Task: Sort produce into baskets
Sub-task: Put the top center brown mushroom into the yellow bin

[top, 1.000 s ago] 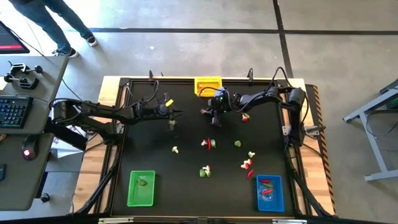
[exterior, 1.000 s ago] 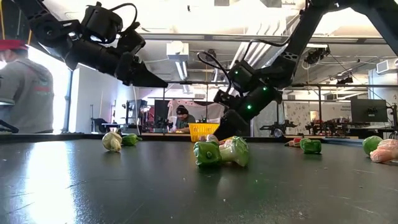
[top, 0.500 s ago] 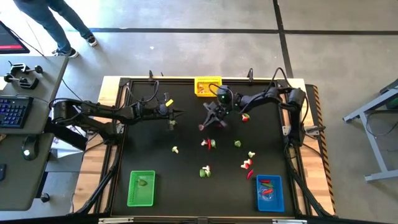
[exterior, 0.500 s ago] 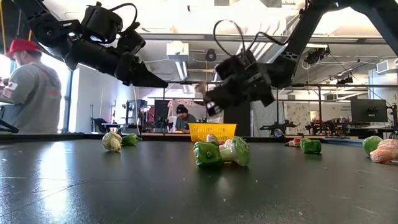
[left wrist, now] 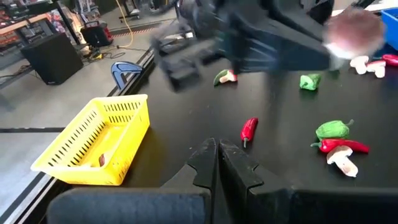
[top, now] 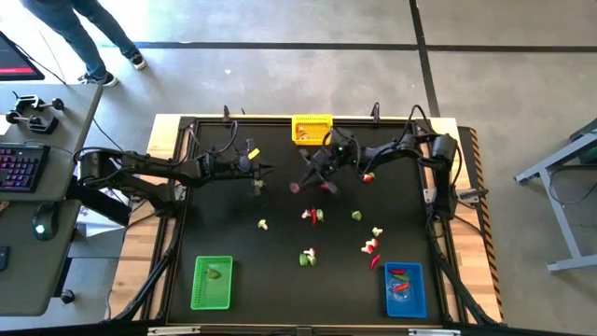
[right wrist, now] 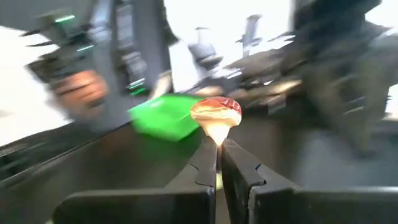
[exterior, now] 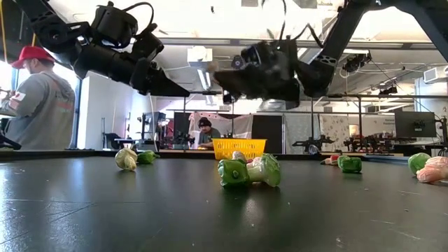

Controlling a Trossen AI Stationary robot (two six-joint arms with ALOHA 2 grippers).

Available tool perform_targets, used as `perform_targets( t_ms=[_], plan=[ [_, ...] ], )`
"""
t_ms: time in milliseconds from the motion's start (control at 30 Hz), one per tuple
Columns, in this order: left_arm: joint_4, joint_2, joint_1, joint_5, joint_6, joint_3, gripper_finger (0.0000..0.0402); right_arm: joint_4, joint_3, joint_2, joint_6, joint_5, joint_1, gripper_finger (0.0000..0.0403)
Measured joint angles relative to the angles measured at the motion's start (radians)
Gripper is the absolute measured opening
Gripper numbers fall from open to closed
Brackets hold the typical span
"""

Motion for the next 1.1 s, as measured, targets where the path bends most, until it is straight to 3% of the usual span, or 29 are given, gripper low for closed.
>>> perform_targets(
  t_ms=[133,233,467,567,633,800,1100],
  plan=[
    [0.0,0.0,0.0,0.0,-0.001,0.0,0.0005,0.143,0.0,0.0,0.019,0.277,0.019,0.0],
    [-0.001,0.0,0.0,0.0,-0.001,0.0,0.0005,0.176,0.0,0.0,-0.01,0.589,0.049,0.0],
    [0.001,0.0,0.001,-0.001,0.0,0.0,0.0005,0.178,0.01,0.0,-0.253,1.583,0.152,0.0],
    [0.017,0.0,0.001,-0.002,-0.001,0.0,0.0005,0.182,0.028,0.0,-0.323,1.875,0.163,0.0],
    [0.03,0.0,0.001,-0.002,-0.001,0.0,0.0005,0.186,0.036,0.0,-0.342,1.972,0.157,0.0],
    [0.038,0.0,0.001,-0.002,-0.002,0.0,0.0005,0.249,0.036,0.0,-0.344,2.079,0.122,0.0],
    [0.037,0.0,0.001,-0.002,-0.002,0.0,0.0005,0.302,0.036,0.0,-0.378,2.151,0.083,0.0]
  ],
)
